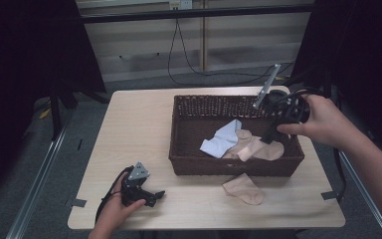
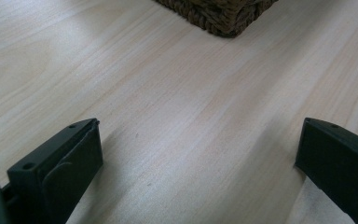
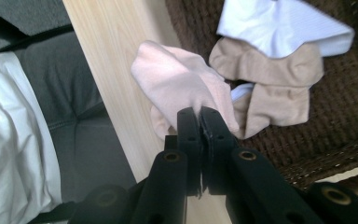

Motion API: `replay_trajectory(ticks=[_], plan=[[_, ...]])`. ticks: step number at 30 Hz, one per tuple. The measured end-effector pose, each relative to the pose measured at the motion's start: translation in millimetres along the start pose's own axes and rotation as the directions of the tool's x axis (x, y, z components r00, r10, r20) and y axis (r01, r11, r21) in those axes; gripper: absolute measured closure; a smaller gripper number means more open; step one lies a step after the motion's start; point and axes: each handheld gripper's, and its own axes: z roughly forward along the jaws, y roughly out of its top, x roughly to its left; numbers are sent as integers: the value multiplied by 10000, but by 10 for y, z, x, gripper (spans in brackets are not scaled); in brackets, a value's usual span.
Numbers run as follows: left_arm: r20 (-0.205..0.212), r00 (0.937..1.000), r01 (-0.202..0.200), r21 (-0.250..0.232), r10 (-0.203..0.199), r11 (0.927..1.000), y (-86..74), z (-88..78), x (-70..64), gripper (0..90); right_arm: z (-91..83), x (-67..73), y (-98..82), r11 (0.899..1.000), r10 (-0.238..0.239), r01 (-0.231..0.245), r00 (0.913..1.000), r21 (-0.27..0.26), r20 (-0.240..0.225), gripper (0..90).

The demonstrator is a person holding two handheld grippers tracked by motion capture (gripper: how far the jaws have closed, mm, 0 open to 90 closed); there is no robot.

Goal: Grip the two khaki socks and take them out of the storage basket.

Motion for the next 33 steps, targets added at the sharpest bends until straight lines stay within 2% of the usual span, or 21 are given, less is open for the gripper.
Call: replay_trajectory(ticks=[4,11,25,26,33], plan=[[25,10000,13,-49,-12,10000,-2,3,0,0,92,43,-36,9999,-92,94,9999,145,-126,876],[-3,10000,0,-23,0,10000,-1,2,0,0,172,100,-65,9998,-205,207,9994,62,-275,876],[61,10000,46,-60,-46,10000,-3,4,0,0,536,157,-52,9989,-428,441,9967,175,-695,876],[9,10000,-65,56,65,10000,-1,-3,4,0,565,162,-49,9988,-450,464,9963,179,-726,876],[48,10000,-61,48,61,10000,-1,-3,5,0,744,184,-32,9983,-495,520,9950,270,-865,875]])
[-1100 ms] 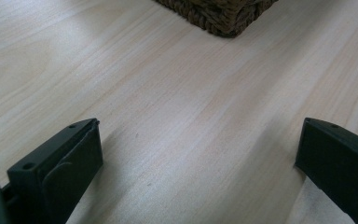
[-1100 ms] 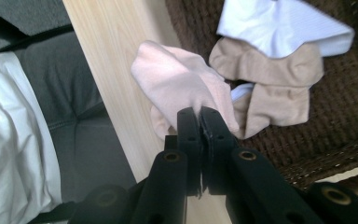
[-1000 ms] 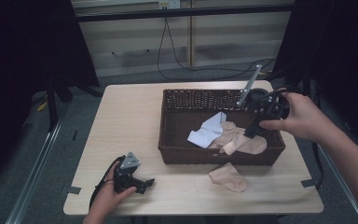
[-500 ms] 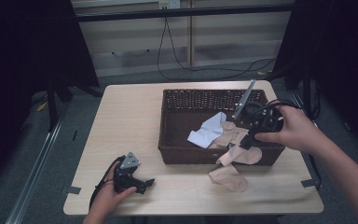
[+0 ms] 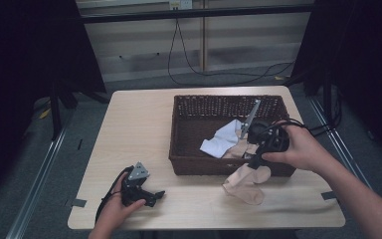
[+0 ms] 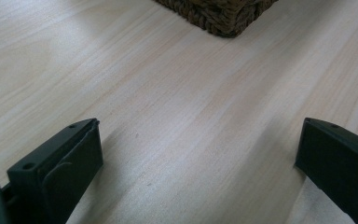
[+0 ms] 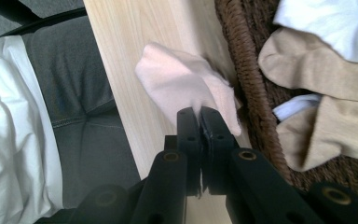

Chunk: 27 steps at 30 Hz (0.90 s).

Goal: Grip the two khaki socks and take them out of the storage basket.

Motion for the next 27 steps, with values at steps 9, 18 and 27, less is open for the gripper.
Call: replay_trajectory(ticks=[9,18,27], plan=[[18,10000,9,-23,-9,10000,-1,2,0,0,271,6,38,9995,-169,167,9998,265,83,871],[17,10000,-8,-14,8,10000,-1,1,1,0,479,-9,66,9992,-193,180,9991,359,368,871],[5,10000,0,4,0,10000,0,0,0,0,562,-19,55,9996,-165,156,9993,253,333,691]])
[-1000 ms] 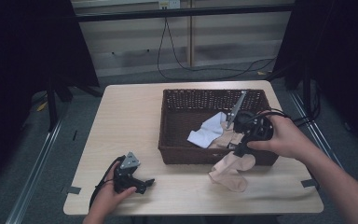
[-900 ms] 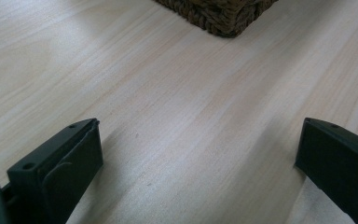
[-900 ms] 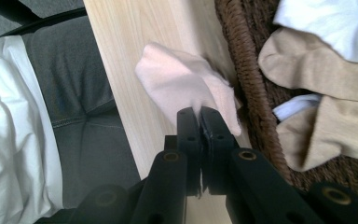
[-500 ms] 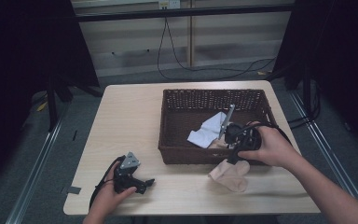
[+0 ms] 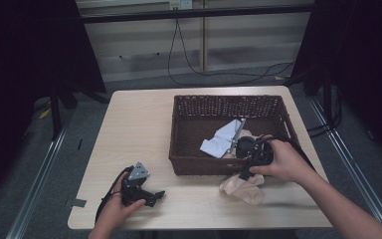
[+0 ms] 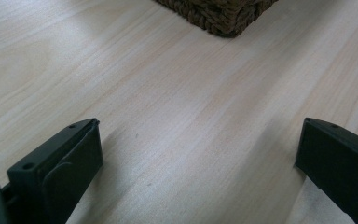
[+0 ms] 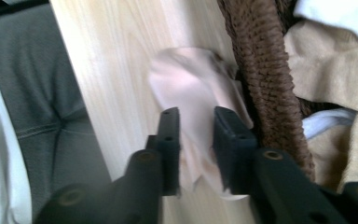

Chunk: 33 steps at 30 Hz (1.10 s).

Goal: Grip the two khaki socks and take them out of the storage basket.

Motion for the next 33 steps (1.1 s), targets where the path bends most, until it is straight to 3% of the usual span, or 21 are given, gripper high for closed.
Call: replay_trajectory(ticks=[3,8,13,22,33], plan=[[-2,10000,2,-5,-2,10000,0,0,0,0,-64,24,-45,9996,112,-107,9998,-263,189,510],[-1,9999,104,-68,-104,9999,-4,2,-7,0,-161,64,-178,9978,104,-86,9996,-656,273,352],[-3,9999,112,-57,-112,9999,-5,1,-7,0,-153,120,-335,9954,191,-159,9993,-946,327,238],[6,9999,115,-85,-115,9999,-6,3,-8,0,-48,124,-643,9872,748,-691,9966,-1437,342,151],[19,10000,32,-6,-32,10000,-6,-3,-2,0,85,107,-844,9773,928,-788,9937,-1968,628,115]])
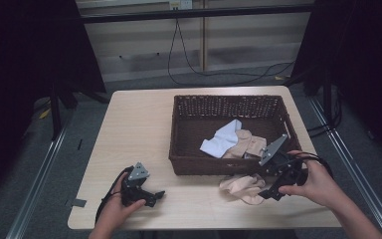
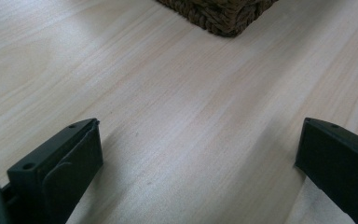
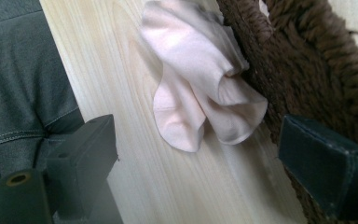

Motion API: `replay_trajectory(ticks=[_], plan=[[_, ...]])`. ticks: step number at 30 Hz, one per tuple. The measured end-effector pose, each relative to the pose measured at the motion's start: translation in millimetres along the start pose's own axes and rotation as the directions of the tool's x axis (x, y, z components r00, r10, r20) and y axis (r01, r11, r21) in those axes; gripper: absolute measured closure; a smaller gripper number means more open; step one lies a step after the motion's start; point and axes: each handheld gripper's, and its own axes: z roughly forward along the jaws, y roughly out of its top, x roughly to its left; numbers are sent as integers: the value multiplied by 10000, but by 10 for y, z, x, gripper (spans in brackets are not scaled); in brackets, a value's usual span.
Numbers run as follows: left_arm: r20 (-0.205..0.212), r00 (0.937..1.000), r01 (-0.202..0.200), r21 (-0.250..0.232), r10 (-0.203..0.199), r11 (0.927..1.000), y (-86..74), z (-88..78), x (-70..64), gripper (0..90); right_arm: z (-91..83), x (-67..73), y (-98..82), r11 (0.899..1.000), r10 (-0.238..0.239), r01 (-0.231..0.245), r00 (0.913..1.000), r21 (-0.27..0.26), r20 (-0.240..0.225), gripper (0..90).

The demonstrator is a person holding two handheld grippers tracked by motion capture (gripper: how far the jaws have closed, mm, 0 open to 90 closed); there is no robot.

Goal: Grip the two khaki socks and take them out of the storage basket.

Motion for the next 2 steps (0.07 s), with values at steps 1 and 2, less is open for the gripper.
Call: replay_trajectory(ticks=[1,2], plan=[[-5,9999,116,-86,-116,9999,-1,5,-7,0,10,-6,-7,9999,105,-105,9999,-43,-3,114],[-12,9999,113,-77,-114,9999,-1,5,-7,0,20,-4,-9,10000,37,-36,9999,-53,126,115]])
